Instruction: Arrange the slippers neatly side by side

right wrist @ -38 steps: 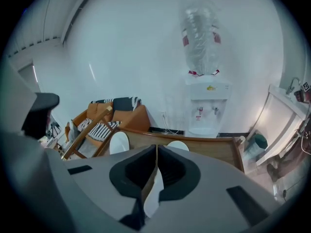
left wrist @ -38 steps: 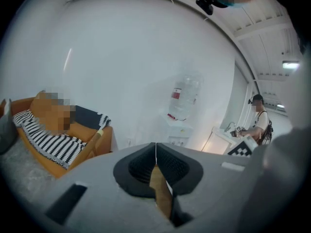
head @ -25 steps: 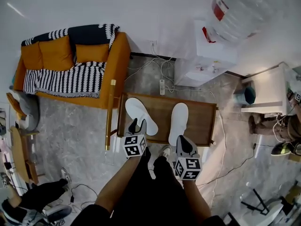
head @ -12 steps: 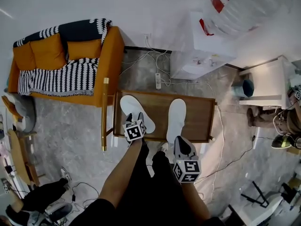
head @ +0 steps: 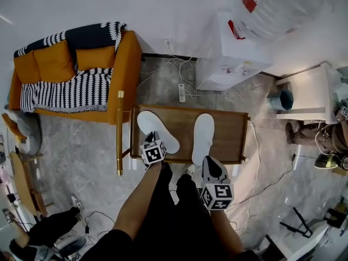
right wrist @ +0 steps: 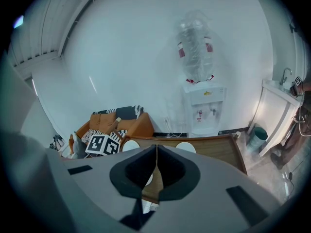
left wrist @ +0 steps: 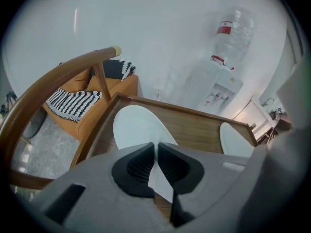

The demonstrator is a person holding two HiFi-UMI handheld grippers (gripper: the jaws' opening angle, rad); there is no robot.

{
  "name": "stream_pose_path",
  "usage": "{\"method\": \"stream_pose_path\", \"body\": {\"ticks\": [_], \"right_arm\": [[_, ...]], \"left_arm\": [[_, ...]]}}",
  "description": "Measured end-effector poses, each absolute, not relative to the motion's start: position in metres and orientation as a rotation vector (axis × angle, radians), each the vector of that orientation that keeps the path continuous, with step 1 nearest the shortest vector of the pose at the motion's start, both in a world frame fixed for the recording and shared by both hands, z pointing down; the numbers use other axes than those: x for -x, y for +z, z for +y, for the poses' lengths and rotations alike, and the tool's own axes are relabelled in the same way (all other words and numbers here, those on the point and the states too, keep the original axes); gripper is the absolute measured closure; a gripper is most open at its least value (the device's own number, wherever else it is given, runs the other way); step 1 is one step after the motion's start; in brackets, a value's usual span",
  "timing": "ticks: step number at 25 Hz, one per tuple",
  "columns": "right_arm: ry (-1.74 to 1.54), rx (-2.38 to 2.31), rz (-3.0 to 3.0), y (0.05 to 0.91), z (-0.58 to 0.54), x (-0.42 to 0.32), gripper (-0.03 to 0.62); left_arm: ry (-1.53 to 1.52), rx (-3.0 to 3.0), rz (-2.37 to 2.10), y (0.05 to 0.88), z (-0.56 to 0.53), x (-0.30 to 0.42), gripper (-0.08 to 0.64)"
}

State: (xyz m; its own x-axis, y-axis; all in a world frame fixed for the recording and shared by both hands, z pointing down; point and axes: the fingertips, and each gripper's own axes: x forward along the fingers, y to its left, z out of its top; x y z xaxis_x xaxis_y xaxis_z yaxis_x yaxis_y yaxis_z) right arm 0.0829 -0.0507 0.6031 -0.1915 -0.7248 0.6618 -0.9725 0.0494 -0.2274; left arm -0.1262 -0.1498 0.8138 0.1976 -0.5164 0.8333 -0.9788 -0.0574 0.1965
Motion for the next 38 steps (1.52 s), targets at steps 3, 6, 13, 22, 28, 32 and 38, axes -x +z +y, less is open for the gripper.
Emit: {"method": "stream_pose_path", "body": {"ticks": [3, 6, 13, 22, 28, 32, 38], "right_arm": [[0.923, -1.707, -1.966, 0.603, -0.050, -0.085, 0.575], [0.922, -1.710, -1.966, 0.603, -0.049, -0.086, 0.575], [0.912, -1.724, -1.984, 0.597, -0.044, -0.087, 0.575], [0.919, -1.770, -1.983, 0.592, -0.027, -0.097, 0.575], [0.922, -1.817, -1.968, 0.588, -0.017, -0.111, 0.575], [0.928, -1.843, -1.949, 0.588, -0.007, -0.119, 0.575], [0.951, -1.874, -1.910, 0.593, 0.009, -0.129, 0.575]], "left_arm": [[0.737, -1.719, -1.410, 0.809, -0.150, 0.124, 0.532], [0.756, -1.775, -1.395, 0.803, -0.149, 0.120, 0.534], [0.790, -1.914, -1.339, 0.774, -0.141, 0.114, 0.534], [0.909, -2.158, -1.133, 0.742, -0.121, 0.084, 0.534], [1.011, -2.323, -0.945, 0.739, -0.105, 0.050, 0.535], [1.107, -2.383, -0.826, 0.746, -0.094, 0.032, 0.535], [1.242, -2.408, -0.679, 0.774, -0.085, 0.011, 0.535]]}}
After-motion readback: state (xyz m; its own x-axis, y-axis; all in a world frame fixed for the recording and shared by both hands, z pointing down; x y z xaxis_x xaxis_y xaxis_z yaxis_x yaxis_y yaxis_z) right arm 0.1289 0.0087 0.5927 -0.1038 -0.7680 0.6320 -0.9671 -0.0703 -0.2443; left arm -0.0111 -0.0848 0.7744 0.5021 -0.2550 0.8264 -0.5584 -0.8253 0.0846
